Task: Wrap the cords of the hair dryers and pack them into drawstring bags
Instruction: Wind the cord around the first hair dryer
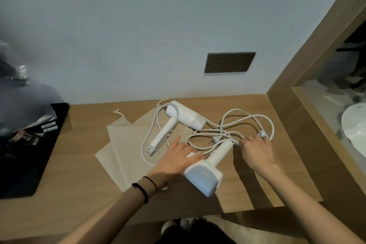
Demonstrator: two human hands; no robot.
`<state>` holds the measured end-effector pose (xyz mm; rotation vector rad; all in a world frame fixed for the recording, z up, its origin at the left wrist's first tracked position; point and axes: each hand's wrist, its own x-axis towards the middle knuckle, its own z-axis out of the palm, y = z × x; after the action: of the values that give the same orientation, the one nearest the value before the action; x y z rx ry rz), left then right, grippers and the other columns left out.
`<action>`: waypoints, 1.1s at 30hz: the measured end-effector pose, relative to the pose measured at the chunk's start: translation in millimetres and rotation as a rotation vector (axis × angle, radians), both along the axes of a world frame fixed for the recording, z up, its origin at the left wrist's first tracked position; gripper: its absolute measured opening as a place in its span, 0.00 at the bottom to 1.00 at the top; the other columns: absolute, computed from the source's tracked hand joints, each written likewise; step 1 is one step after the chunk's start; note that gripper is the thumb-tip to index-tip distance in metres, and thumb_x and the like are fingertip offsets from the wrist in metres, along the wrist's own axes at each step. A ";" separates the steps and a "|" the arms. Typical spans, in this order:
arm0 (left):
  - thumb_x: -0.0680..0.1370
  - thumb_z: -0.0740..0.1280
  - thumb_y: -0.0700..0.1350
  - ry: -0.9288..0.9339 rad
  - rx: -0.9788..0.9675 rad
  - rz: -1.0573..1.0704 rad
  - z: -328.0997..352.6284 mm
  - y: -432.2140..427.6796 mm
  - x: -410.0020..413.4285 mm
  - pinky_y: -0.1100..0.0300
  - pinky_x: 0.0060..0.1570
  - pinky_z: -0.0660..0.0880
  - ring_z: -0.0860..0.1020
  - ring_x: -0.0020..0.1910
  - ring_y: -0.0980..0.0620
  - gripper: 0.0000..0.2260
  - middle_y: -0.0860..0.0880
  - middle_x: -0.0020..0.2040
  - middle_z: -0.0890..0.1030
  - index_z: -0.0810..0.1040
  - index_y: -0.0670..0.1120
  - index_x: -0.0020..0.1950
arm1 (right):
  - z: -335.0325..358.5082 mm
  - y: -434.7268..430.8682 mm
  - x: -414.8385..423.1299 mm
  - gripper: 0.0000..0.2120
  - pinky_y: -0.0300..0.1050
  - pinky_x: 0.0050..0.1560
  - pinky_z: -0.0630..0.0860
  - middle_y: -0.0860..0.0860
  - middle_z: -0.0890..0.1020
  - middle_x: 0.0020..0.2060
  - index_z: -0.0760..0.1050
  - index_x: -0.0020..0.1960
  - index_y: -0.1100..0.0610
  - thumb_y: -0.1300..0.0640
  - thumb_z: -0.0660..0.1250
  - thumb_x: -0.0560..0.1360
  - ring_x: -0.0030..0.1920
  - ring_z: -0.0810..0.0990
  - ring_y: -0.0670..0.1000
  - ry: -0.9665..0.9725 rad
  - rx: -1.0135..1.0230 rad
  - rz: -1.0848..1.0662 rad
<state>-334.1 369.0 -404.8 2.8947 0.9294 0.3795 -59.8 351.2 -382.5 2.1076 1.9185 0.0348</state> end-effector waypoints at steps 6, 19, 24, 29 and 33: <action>0.64 0.74 0.59 -0.270 -0.211 0.107 61.3 17.9 -6.5 0.43 0.65 0.65 0.75 0.57 0.50 0.30 0.53 0.55 0.78 0.71 0.53 0.63 | 19.0 21.9 15.9 0.22 0.47 0.68 0.62 0.53 0.73 0.66 0.69 0.69 0.54 0.59 0.63 0.75 0.68 0.67 0.55 0.495 0.072 0.010; 0.63 0.75 0.50 -0.915 -0.551 0.426 182.1 67.3 -11.3 0.74 0.42 0.72 0.75 0.45 0.70 0.28 0.60 0.52 0.75 0.69 0.54 0.61 | 145.7 55.8 -38.9 0.16 0.44 0.43 0.76 0.44 0.79 0.47 0.72 0.58 0.48 0.43 0.67 0.73 0.45 0.77 0.44 0.895 0.298 0.280; 0.68 0.71 0.55 -0.919 -0.497 0.445 184.8 79.7 -22.0 0.77 0.48 0.70 0.74 0.58 0.62 0.34 0.57 0.65 0.74 0.64 0.58 0.72 | 160.1 66.0 -44.8 0.19 0.52 0.48 0.78 0.43 0.79 0.51 0.70 0.61 0.40 0.38 0.66 0.72 0.48 0.78 0.45 0.900 0.255 0.331; 0.71 0.71 0.55 -0.845 -0.452 0.480 183.8 81.8 -33.2 0.79 0.49 0.68 0.72 0.61 0.64 0.35 0.63 0.69 0.68 0.59 0.61 0.75 | 154.6 68.3 -62.8 0.18 0.48 0.50 0.80 0.34 0.76 0.50 0.67 0.59 0.30 0.41 0.68 0.72 0.50 0.77 0.42 1.003 0.303 0.342; 0.71 0.72 0.56 -0.921 -0.429 0.568 181.9 83.7 -34.5 0.70 0.56 0.68 0.72 0.61 0.63 0.32 0.64 0.66 0.71 0.63 0.61 0.73 | 151.5 73.1 -74.1 0.20 0.40 0.46 0.78 0.39 0.79 0.53 0.68 0.63 0.33 0.45 0.68 0.74 0.50 0.77 0.40 1.040 0.358 0.333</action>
<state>-368.5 452.7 -222.9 1.6954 1.3507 1.2153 -133.9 424.4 -231.0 2.1844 3.0085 -0.8653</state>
